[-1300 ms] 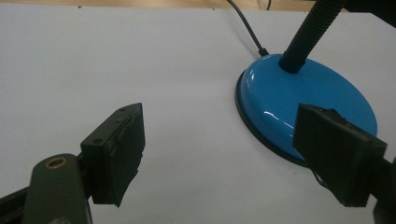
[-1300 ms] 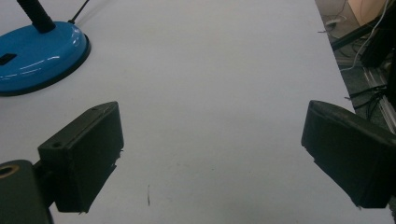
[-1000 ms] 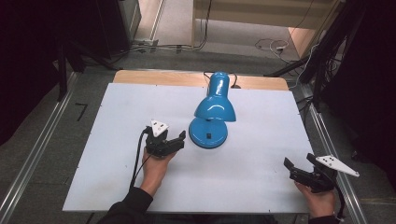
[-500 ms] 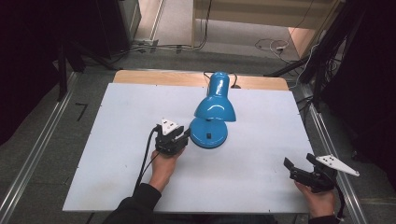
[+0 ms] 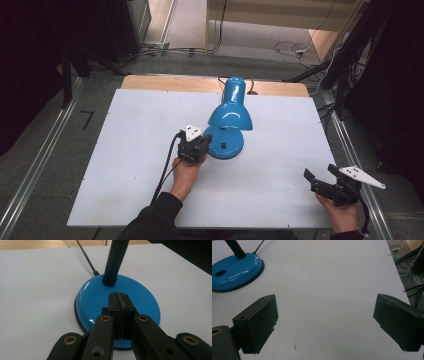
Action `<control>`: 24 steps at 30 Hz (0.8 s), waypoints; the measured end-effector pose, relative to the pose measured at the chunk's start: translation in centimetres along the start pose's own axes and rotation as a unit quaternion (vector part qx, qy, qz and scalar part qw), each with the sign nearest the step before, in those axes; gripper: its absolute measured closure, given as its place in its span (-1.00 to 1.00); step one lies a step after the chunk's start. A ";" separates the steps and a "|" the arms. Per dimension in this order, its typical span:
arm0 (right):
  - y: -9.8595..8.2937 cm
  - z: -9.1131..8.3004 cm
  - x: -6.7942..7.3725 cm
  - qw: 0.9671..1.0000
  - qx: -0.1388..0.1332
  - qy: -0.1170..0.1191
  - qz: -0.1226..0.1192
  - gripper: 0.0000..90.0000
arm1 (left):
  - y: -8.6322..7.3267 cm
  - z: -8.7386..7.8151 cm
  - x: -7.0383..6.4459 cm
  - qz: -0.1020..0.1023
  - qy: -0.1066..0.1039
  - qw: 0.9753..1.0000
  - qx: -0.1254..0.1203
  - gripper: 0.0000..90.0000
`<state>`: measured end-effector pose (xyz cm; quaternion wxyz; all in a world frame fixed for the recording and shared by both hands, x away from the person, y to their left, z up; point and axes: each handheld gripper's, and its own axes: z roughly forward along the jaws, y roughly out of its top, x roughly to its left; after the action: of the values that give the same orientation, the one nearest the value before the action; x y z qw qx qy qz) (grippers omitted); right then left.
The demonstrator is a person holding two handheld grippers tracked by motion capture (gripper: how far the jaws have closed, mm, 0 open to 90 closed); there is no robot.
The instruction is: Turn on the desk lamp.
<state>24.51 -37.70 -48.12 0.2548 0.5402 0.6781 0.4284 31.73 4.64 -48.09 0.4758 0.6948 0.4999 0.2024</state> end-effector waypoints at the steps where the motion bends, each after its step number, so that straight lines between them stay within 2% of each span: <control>1: 0.0 0.0 0.0 1.000 0.000 0.001 0.001 -0.91 | 0.0 0.1 -0.1 0.001 -0.001 1.000 0.001 1.00; 8: 0.0 0.0 -0.1 1.000 0.000 0.002 0.002 -0.91 | -0.1 1.3 -1.0 0.005 -0.019 1.000 0.010 1.00; 24: 0.0 0.1 -0.1 1.000 0.001 0.003 0.003 -0.90 | -0.8 2.9 -1.9 0.007 -0.027 0.999 0.020 1.00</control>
<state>24.61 -37.74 -48.19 0.2506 0.5412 0.6779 0.4299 32.73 1.62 -49.72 0.4741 0.7125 0.4861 0.1768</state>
